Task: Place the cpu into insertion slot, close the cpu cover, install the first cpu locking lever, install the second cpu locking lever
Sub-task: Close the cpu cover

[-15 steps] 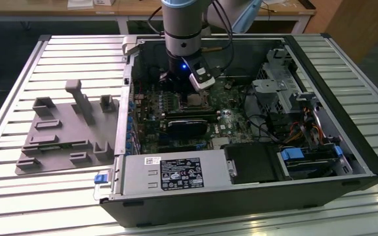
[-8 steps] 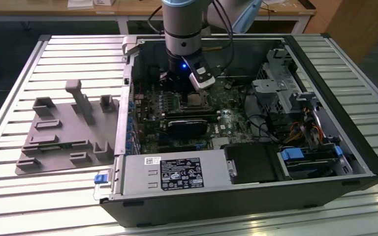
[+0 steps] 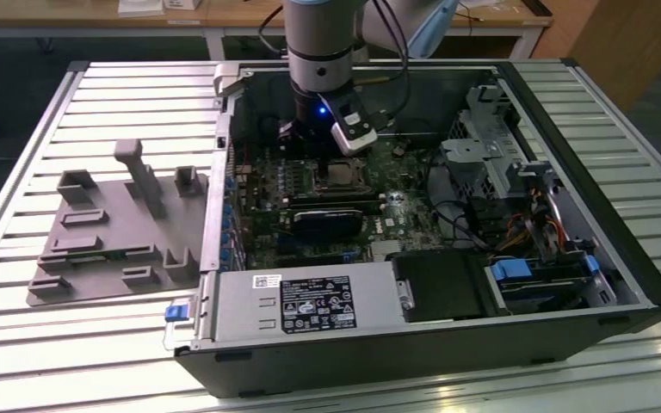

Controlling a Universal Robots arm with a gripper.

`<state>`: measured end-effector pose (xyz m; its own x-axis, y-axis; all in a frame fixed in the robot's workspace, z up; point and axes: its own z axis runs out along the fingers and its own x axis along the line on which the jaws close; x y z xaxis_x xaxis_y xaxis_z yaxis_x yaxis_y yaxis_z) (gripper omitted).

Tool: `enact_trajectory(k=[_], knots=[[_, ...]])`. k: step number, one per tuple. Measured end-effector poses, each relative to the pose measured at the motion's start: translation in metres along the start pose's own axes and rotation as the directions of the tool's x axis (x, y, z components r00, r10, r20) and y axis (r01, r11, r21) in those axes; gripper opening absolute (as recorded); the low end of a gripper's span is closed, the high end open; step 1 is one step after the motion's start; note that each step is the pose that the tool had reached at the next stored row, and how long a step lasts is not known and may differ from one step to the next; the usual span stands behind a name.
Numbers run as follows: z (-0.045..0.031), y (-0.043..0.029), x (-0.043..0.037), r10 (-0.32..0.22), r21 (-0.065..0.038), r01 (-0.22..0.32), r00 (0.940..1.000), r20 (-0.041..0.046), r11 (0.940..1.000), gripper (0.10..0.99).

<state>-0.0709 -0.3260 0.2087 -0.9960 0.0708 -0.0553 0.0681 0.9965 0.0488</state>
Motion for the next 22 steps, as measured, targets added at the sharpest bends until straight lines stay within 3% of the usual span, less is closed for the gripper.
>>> enact_trajectory(k=[4, 13, 18, 22], knots=[[0.0001, 0.0003, -0.003, 0.0, 0.0, 0.0, 1.0, -0.0002, 1.0, 0.102], [0.0012, 0.0018, -0.0214, 0.0, 0.0, 0.0, 1.0, -0.0002, 1.0, 0.102], [0.0007, 0.0019, -0.0226, 0.0, 0.001, 0.0, 1.0, -0.0003, 1.0, 0.102], [-0.0053, 0.0022, -0.0229, 0.0, 0.0, 0.0, 1.0, -0.0001, 1.0, 0.102]])
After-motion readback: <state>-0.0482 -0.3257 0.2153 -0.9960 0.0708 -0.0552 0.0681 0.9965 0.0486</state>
